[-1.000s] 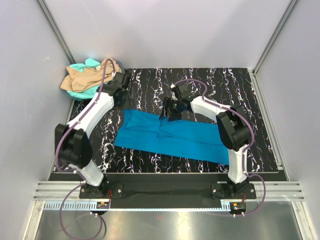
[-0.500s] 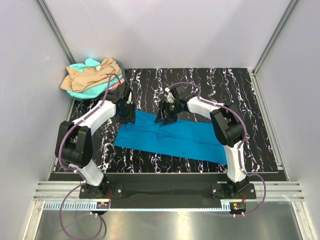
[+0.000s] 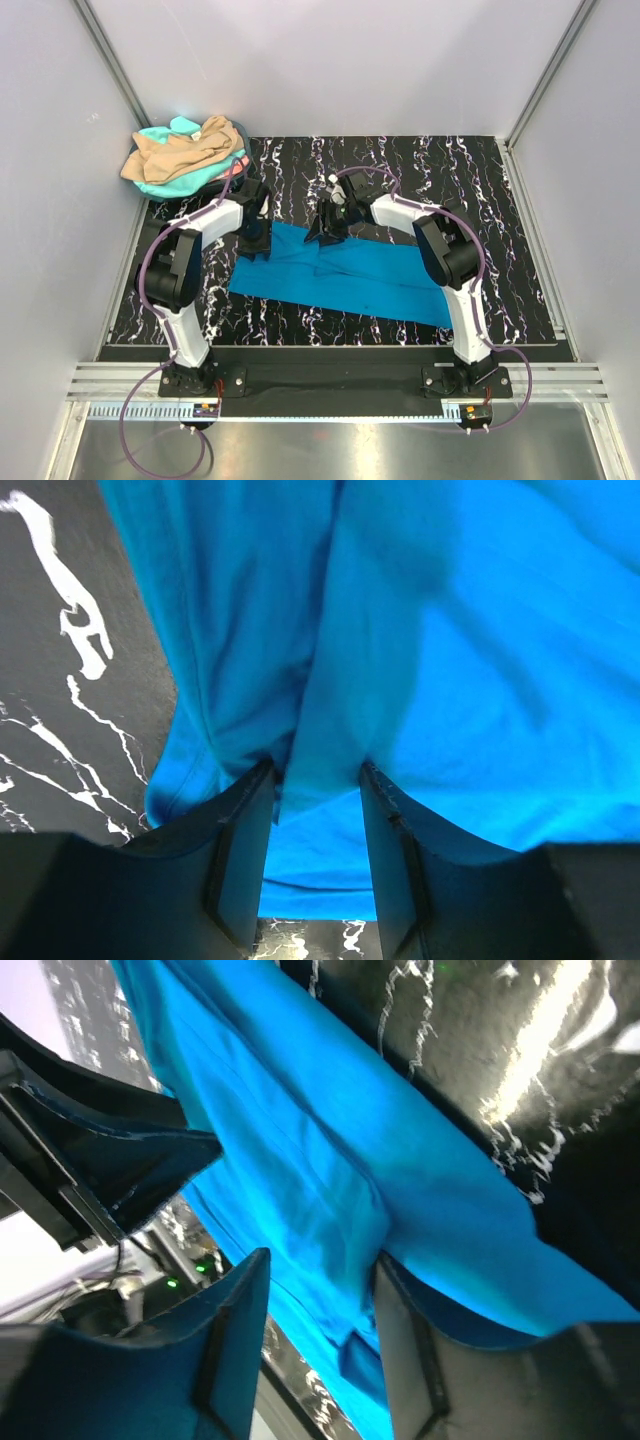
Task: Fold and stack the t-shirts
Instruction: Fold the tshirt
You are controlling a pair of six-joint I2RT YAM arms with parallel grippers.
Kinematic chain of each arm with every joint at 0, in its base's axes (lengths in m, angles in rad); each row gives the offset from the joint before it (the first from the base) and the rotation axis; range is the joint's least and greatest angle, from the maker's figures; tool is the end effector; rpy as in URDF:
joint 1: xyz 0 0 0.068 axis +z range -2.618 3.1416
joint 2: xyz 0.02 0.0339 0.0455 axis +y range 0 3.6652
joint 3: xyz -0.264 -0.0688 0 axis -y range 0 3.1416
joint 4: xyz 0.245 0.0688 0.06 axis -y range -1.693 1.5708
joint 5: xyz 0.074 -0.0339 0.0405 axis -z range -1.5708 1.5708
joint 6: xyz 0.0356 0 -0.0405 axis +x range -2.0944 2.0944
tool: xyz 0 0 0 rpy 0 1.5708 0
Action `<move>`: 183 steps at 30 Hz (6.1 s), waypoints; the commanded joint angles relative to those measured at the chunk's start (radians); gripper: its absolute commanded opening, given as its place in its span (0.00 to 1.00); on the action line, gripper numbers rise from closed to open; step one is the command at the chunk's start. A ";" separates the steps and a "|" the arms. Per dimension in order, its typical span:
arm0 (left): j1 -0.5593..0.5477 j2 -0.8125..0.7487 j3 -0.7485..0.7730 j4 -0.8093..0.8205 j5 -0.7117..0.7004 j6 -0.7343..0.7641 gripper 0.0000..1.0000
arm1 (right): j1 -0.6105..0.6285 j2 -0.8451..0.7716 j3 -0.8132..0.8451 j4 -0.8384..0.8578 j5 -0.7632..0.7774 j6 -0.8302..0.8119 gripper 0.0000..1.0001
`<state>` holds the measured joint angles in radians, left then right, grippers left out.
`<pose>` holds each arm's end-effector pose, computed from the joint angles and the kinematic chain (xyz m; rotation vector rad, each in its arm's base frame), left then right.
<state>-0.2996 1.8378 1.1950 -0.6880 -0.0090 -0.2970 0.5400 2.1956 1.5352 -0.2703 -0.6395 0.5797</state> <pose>0.3324 -0.1023 0.1629 0.0022 2.9082 -0.0905 0.3887 0.2578 0.1425 -0.2402 2.6774 1.2200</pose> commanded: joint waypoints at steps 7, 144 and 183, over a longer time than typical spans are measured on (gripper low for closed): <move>0.008 0.032 0.028 -0.030 -0.055 -0.022 0.44 | -0.047 0.041 0.065 0.071 0.006 0.097 0.31; -0.263 -0.718 -0.041 -0.251 -0.023 -0.433 0.64 | -0.117 -0.312 -0.204 -0.494 0.738 -0.350 1.00; -0.299 -0.556 -0.393 -0.001 0.346 -0.361 0.52 | 0.169 -0.647 -0.591 -0.379 0.331 0.083 0.61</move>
<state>-0.5850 1.2396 0.8310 -0.7761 0.2626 -0.6872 0.7033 1.6314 1.1419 -0.7380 -0.1482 0.6456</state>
